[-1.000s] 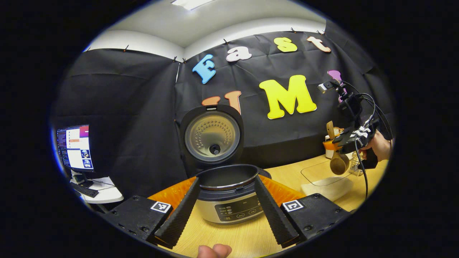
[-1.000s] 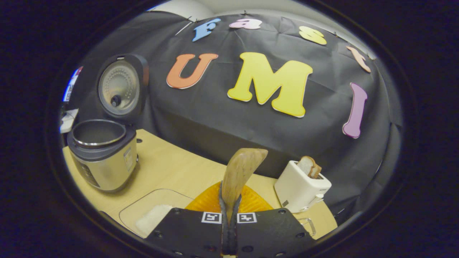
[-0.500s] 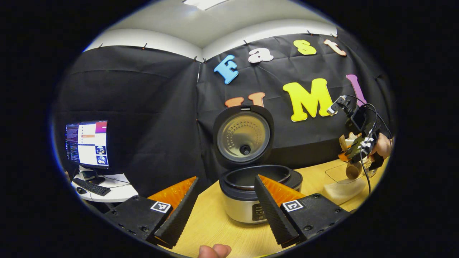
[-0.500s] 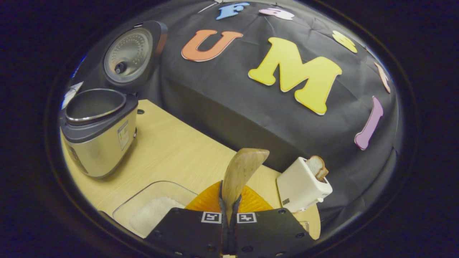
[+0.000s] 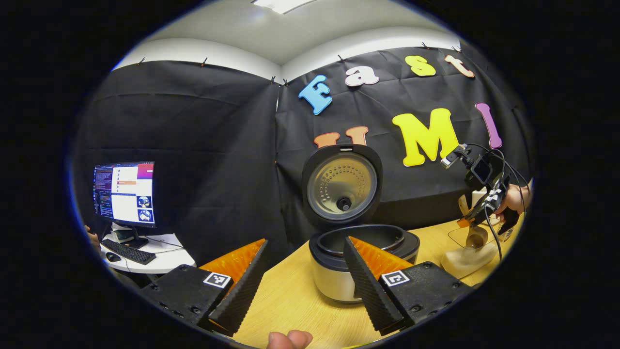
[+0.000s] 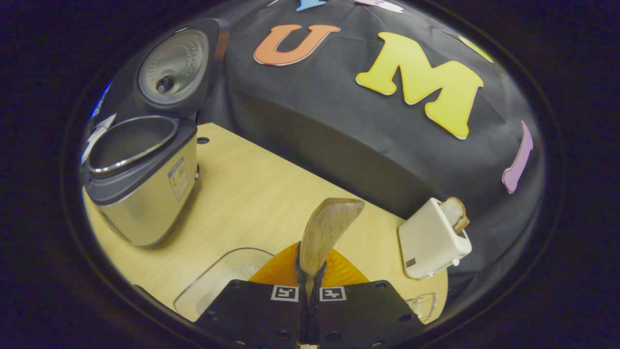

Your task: Close the left gripper, press the button to open the rice cooker; take a wooden spoon from the chopstick holder with the right hand, scoop a spoonful of rice and pour it into the rice cooker, then put the wooden spoon back into the chopstick holder.

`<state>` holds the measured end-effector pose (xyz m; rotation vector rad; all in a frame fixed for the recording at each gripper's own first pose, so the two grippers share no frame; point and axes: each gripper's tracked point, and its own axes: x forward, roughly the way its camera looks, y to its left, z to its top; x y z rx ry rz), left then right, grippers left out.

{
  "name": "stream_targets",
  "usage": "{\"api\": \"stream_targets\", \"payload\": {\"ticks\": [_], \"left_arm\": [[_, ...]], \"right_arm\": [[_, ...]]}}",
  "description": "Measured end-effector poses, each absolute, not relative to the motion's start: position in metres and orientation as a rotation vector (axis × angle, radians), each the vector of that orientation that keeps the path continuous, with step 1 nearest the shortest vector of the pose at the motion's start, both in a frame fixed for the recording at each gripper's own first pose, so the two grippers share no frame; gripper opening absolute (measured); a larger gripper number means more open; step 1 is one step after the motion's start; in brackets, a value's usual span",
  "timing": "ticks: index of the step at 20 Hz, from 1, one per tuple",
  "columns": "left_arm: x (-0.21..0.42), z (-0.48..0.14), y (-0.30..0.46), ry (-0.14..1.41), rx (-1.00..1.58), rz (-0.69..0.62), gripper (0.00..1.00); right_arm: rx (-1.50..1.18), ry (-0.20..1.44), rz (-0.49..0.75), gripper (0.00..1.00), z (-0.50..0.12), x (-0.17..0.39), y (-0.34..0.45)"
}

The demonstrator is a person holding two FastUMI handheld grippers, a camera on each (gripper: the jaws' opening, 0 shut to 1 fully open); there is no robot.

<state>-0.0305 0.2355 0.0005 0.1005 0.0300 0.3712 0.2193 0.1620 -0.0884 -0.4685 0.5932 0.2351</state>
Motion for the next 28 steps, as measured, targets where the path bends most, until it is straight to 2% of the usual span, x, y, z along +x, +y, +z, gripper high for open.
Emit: {"api": "stream_targets", "payload": {"ticks": [5,10,12,17,23,28], "left_arm": [[-0.038,0.003,0.249,0.027,0.104,0.400,0.96],[-0.046,0.010,0.259,0.007,0.089,0.409,0.97],[-0.047,0.009,0.263,0.009,0.083,0.416,0.97],[-0.049,0.009,0.268,0.016,0.090,0.433,0.97],[-0.049,0.013,0.262,0.005,0.092,0.422,0.97],[-0.048,0.015,0.257,0.006,0.097,0.419,0.97]], "right_arm": [[-0.400,0.628,0.268,0.01,-0.091,0.209,0.196],[-0.232,0.710,0.340,0.03,-0.098,0.195,0.224],[-0.114,0.735,0.350,0.01,-0.099,0.193,0.228],[0.135,0.778,0.353,0.01,-0.096,0.191,0.216],[0.596,0.857,0.326,0.01,-0.101,0.190,0.182],[0.791,0.820,0.349,0.01,-0.092,0.192,0.164]]}}
